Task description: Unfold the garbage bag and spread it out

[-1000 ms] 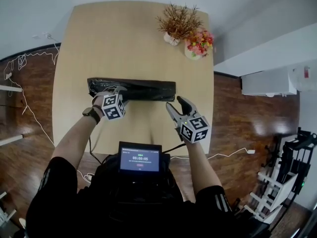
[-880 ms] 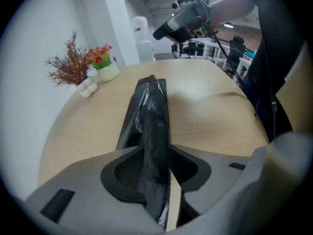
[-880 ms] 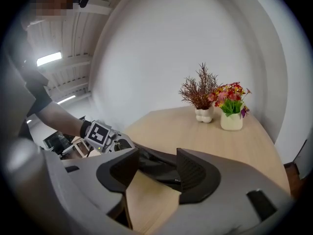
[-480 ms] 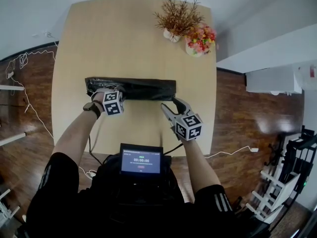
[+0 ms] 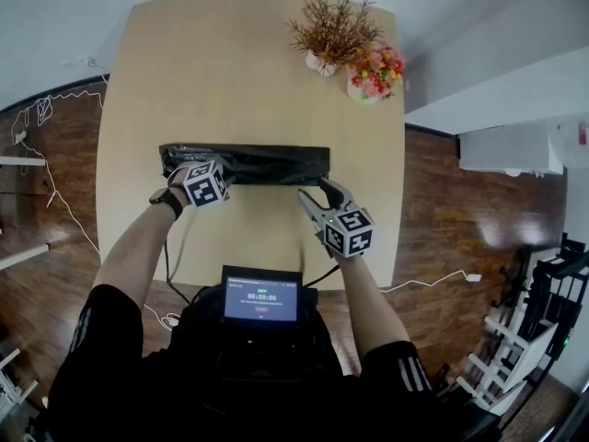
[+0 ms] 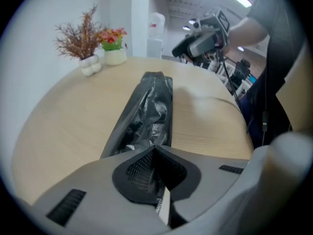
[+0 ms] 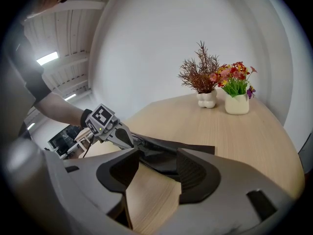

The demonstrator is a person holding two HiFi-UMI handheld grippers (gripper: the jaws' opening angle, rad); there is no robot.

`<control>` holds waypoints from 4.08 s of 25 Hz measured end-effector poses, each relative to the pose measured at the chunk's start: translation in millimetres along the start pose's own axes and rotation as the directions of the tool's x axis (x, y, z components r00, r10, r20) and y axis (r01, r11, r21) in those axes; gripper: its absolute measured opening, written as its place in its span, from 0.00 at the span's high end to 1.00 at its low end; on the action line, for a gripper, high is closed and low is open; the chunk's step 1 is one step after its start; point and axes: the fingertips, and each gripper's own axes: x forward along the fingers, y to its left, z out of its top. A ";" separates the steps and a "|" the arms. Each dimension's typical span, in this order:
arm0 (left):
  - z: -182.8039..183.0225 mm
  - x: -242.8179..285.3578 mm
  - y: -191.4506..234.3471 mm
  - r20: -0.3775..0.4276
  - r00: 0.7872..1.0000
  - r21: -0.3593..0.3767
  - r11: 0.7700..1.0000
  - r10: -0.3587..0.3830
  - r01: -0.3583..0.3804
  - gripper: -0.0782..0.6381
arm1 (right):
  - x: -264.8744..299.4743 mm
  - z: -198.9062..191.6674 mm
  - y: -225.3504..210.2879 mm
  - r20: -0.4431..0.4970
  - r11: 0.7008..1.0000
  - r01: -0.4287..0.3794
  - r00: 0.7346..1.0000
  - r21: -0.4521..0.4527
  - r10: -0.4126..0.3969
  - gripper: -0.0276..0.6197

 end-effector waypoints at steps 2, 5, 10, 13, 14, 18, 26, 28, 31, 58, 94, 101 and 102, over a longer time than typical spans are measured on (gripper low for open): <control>9.4 -12.7 4.6 0.055 0.999 -0.063 0.998 -0.001 0.005 0.89 | -0.1 -0.1 0.0 -0.001 1.000 0.000 1.000 -0.003 0.000 0.58; 22.1 -33.6 10.5 0.116 0.993 -0.120 0.993 -0.007 0.021 0.89 | 1.4 -1.0 0.7 -0.005 1.000 -0.001 1.000 -0.008 0.001 0.58; 29.2 -47.8 34.7 0.223 0.975 -0.253 0.966 0.011 0.047 0.89 | 10.3 -6.1 7.2 -0.024 0.999 -0.030 0.999 -0.024 0.030 0.59; 35.7 -57.9 46.4 0.290 0.957 -0.356 0.931 0.022 0.086 0.89 | 18.5 -10.8 11.4 -0.047 0.998 -0.048 0.998 -0.040 0.047 0.60; 37.6 -61.0 49.8 0.306 0.952 -0.378 0.921 0.027 0.096 0.89 | 21.9 -12.7 12.0 -0.057 0.998 -0.052 0.997 -0.046 0.050 0.60; 43.4 -69.9 64.8 0.364 0.930 -0.462 0.877 0.048 0.135 0.89 | 39.7 -26.1 11.2 -0.119 0.996 -0.073 0.991 -0.060 0.066 0.60; 52.6 -79.1 99.7 0.398 0.913 -0.559 0.812 0.090 0.164 0.89 | 72.4 -43.5 -28.5 -0.239 0.992 0.018 0.970 -0.126 -0.048 0.60; 50.4 -78.5 110.2 0.378 0.920 -0.575 0.805 0.104 0.146 0.89 | 76.7 -54.1 -46.5 -0.287 0.988 0.074 0.952 -0.134 -0.110 0.60; 45.2 -75.7 128.6 0.328 0.934 -0.611 0.786 0.143 0.094 0.89 | 78.0 -58.9 -55.4 -0.310 0.986 0.098 0.941 -0.134 -0.136 0.61; 24.8 -80.9 83.6 0.064 0.984 -0.104 0.982 0.164 -0.156 0.61 | 70.9 -61.1 -35.8 -0.342 0.960 0.055 0.928 -0.274 -0.151 0.61; -28.5 -4.9 142.0 -0.294 0.946 -0.176 0.966 0.133 -0.190 0.82 | 53.8 -91.9 -17.6 -0.409 0.933 -0.032 0.904 -0.357 -0.125 0.61; -6.7 -50.7 141.1 -0.175 0.964 -0.210 0.949 0.199 -0.234 0.70 | 52.7 -91.0 -16.5 -0.409 0.938 -0.042 0.906 -0.343 -0.110 0.61; -2.8 -60.1 138.3 -0.145 0.966 -0.204 0.949 0.215 -0.242 0.71 | 51.9 -87.7 -15.2 -0.403 0.940 -0.041 0.909 -0.338 -0.105 0.61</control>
